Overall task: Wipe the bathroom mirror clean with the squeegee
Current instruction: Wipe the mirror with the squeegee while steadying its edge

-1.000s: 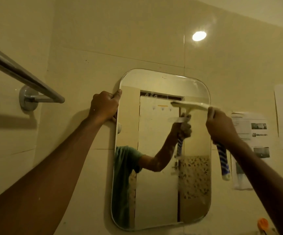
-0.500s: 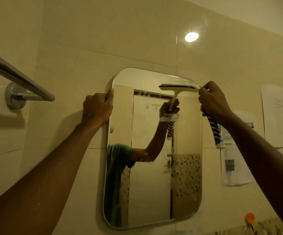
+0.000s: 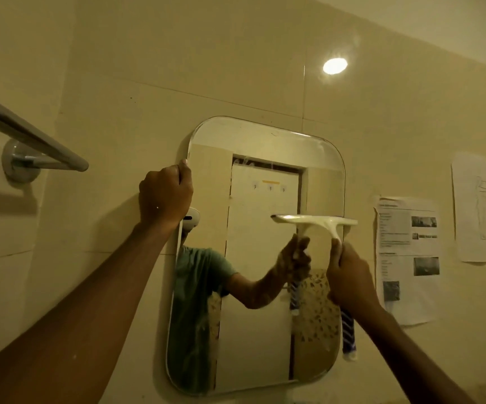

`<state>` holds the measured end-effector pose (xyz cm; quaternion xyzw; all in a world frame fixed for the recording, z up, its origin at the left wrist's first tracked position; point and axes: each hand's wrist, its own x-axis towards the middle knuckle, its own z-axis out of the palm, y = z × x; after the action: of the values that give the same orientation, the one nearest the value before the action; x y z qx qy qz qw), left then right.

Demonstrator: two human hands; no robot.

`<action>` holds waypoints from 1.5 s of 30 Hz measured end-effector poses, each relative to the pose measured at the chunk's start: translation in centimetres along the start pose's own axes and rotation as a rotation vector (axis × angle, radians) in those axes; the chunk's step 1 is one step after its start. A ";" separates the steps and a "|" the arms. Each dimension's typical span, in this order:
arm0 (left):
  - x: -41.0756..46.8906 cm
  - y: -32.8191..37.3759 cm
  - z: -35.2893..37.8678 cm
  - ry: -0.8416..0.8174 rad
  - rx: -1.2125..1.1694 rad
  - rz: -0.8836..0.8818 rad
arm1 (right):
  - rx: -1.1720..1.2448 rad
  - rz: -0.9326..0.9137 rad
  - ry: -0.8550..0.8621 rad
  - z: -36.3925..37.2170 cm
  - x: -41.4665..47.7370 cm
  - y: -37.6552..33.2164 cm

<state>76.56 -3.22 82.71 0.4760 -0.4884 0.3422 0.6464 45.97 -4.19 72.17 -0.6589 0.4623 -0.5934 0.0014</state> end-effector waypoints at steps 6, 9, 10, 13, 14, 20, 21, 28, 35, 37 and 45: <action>-0.7 -0.1 0.7 0.069 0.058 0.016 | -0.037 -0.098 0.100 -4.7 7.7 -4.6; -0.9 0.1 0.9 0.087 0.071 0.008 | -0.035 -0.171 0.102 -5.6 12.0 -6.3; -1.0 0.1 0.9 0.094 0.079 0.007 | -0.026 -0.180 0.088 -5.4 12.2 -6.2; -1.3 0.1 1.0 0.105 0.095 0.003 | -0.016 -0.161 0.059 -3.9 9.6 -3.6; -1.3 0.1 1.0 0.107 0.094 0.007 | -0.012 -0.145 0.055 -3.3 8.1 -2.2; -1.1 -0.2 1.0 0.120 0.096 0.030 | -0.026 -0.011 -0.047 -2.0 0.9 0.9; -1.1 -0.2 1.1 0.125 0.091 0.031 | -0.039 -0.007 -0.055 -2.6 1.4 0.1; -0.8 -0.8 1.4 0.171 0.077 0.073 | -0.065 -0.087 0.044 -6.4 11.0 -7.7; -1.1 -1.0 1.7 0.181 0.074 0.062 | -0.038 -0.028 -0.032 -2.4 3.6 -1.7; -1.2 -1.1 1.7 0.184 0.068 0.057 | -0.059 0.012 -0.064 -1.5 0.9 -0.5; -1.1 -0.9 1.6 0.189 0.034 0.056 | -0.057 -0.015 0.055 -6.4 9.3 -7.6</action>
<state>76.57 -5.00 81.47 0.4386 -0.4324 0.4117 0.6717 44.32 -1.97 85.49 -0.6456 0.4740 -0.5978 -0.0347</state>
